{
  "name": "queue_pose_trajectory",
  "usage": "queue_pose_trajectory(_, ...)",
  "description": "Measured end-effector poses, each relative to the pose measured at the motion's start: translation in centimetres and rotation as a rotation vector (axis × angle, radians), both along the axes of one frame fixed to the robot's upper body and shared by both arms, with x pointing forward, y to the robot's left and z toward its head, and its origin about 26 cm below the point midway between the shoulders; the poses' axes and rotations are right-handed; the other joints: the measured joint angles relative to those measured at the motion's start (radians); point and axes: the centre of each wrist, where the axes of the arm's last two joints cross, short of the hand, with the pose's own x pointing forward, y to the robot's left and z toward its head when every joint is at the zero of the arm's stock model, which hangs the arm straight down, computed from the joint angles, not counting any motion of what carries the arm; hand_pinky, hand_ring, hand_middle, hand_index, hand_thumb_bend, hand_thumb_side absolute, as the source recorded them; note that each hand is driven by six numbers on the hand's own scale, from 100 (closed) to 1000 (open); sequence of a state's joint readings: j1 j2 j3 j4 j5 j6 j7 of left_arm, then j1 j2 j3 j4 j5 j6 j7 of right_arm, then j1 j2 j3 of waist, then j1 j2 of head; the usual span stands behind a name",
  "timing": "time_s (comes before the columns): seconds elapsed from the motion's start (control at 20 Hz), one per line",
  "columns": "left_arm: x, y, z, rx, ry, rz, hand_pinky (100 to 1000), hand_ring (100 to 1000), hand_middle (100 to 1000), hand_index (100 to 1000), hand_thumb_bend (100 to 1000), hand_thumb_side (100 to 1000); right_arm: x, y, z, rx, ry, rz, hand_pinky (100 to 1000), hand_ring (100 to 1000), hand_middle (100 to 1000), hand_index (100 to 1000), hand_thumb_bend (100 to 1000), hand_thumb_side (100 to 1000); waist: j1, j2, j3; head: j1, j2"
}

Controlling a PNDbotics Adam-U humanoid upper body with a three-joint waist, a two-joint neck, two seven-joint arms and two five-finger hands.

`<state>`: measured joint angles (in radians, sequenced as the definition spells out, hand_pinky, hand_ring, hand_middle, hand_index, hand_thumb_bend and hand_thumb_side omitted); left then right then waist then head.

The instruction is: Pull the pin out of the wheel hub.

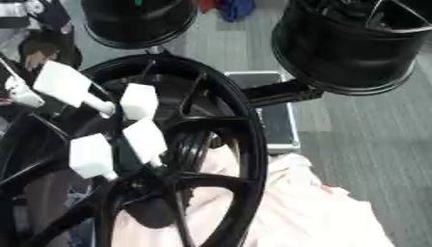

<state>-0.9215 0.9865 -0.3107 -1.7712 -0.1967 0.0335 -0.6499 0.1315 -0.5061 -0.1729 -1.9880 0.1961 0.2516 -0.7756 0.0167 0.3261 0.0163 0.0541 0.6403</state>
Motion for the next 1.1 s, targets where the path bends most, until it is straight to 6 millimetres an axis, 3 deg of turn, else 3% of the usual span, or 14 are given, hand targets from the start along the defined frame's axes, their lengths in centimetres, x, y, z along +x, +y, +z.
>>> queue_pose_trajectory(0.15, 0.2, 2.2, 0.9, -0.079, -0.029, 0.077, 437, 232, 300, 385, 579, 100, -0.1, -0.1, 0.0, -0.001, -0.002, -0.008, 652, 686, 648, 670, 100, 470, -0.001, -0.002, 0.012, -0.008, 0.000)
queue_pose_trajectory(0.45, 0.8, 8.8, 1.9, -0.264, -0.071, 0.342, 442, 232, 315, 414, 505, 100, -0.3, -0.3, -0.2, -0.003, 0.000, -0.027, 652, 686, 647, 669, 100, 470, -0.012, -0.005, 0.034, -0.024, 0.001)
queue_pose_trajectory(0.65, 1.0, 13.0, 1.9, -0.377, -0.114, 0.541, 493, 268, 355, 456, 539, 100, -0.4, -0.3, -0.3, 0.004, -0.002, -0.033, 653, 686, 647, 669, 100, 470, -0.019, -0.005, 0.035, -0.028, 0.001)
queue_pose_trajectory(0.7, 1.0, 14.0, 1.8, -0.405, -0.123, 0.588, 547, 317, 397, 501, 557, 100, -0.4, -0.3, -0.3, 0.004, -0.002, -0.033, 653, 686, 647, 669, 100, 470, -0.021, -0.004, 0.033, -0.028, 0.001)
queue_pose_trajectory(0.8, 1.0, 15.9, 1.3, -0.448, -0.136, 0.661, 702, 518, 574, 703, 597, 100, -0.4, -0.3, -0.3, 0.004, -0.002, -0.032, 654, 685, 647, 669, 100, 470, -0.023, -0.001, 0.028, -0.028, 0.001)
queue_pose_trajectory(0.85, 1.2, 16.8, 0.8, -0.457, -0.134, 0.690, 748, 588, 648, 757, 623, 100, -0.3, -0.3, -0.3, 0.004, -0.003, -0.032, 654, 685, 647, 669, 100, 470, -0.024, 0.001, 0.026, -0.028, 0.001)
queue_pose_trajectory(0.9, 1.3, 17.5, 0.3, -0.461, -0.126, 0.712, 852, 727, 772, 838, 659, 100, -0.3, -0.3, -0.3, 0.004, -0.003, -0.032, 654, 685, 647, 669, 100, 470, -0.025, 0.002, 0.024, -0.027, 0.001)
queue_pose_trajectory(0.95, 1.5, 18.2, -0.2, -0.463, -0.115, 0.728, 896, 778, 815, 870, 661, 100, -0.3, -0.3, -0.3, 0.004, -0.004, -0.032, 654, 685, 647, 669, 100, 470, -0.025, 0.002, 0.023, -0.026, 0.001)
queue_pose_trajectory(1.05, 1.8, 19.2, -0.8, -0.467, -0.088, 0.741, 895, 779, 821, 884, 643, 213, -0.3, -0.2, -0.3, 0.004, -0.004, -0.031, 654, 685, 647, 669, 100, 470, -0.025, 0.004, 0.021, -0.026, 0.001)
queue_pose_trajectory(1.1, 1.9, 19.6, -0.9, -0.468, -0.076, 0.739, 876, 762, 806, 873, 624, 192, -0.3, -0.2, -0.3, 0.004, -0.004, -0.031, 653, 685, 647, 669, 100, 470, -0.025, 0.005, 0.021, -0.025, 0.001)
